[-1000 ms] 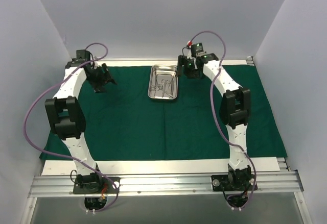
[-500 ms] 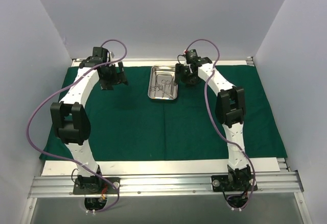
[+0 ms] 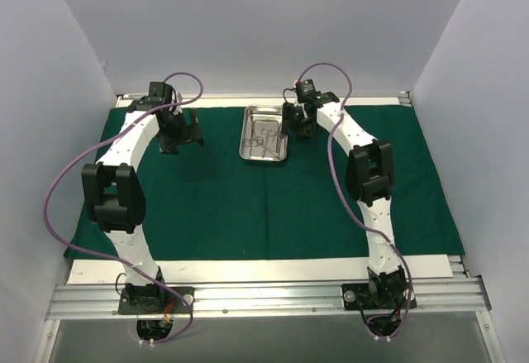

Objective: Open and lay out the surgical kit
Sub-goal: Pick up the container from the surgical kit.

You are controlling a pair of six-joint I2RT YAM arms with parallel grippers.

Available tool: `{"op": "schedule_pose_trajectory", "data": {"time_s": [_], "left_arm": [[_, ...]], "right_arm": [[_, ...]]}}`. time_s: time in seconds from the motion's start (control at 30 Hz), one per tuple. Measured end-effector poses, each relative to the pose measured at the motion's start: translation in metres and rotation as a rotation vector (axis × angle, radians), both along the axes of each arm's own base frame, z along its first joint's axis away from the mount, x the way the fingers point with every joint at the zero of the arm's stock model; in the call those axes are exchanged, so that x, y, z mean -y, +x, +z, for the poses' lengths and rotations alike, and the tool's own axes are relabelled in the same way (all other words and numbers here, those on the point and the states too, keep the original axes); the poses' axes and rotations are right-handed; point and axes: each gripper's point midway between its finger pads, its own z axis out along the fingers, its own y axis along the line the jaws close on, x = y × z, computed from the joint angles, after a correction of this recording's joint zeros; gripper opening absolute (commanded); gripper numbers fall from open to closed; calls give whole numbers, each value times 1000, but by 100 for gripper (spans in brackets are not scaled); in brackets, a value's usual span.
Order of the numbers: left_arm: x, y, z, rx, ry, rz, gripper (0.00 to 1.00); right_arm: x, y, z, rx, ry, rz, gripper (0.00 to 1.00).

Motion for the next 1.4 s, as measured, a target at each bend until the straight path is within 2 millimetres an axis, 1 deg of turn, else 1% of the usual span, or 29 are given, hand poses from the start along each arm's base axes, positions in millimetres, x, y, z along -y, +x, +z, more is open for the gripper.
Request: {"op": "schedule_pose_trajectory", "data": {"time_s": [0.03,0.07,0.17,0.27,0.4,0.53,0.7,0.9,1.03,1.23,1.4], "left_arm": [[1,0,0,0,0,-2,94],[1,0,1,2,-1,-2,92],[0,0,3,9,0,-5,88],[1,-1,7,16,-8,-11,87],[5,-1,9,19,-26,-21,87],[7,-2,10,19,-39,-32,86],[10,-3,11,18,-54,-42,86],[13,-3,11,17,-68,-50,86],[14,-4,11,15,-75,-53,86],[14,-4,11,14,-76,-54,86],[15,-4,12,14,-80,-55,86]], "right_arm": [[0,1,-2,-1,-1,-3,48],[0,1,-4,-6,-2,-6,44],[-1,3,-15,-27,-9,-15,39],[-2,1,-27,-53,-16,-17,35],[-5,1,-35,-68,-13,-19,29],[-5,2,-34,-67,-12,-19,25],[-5,2,-34,-69,-12,-18,23],[-6,3,-35,-72,-13,-14,17],[-6,4,-32,-68,-13,-11,11],[-6,3,-32,-74,-16,-11,0],[-7,6,-31,-71,-13,-11,0]]}}
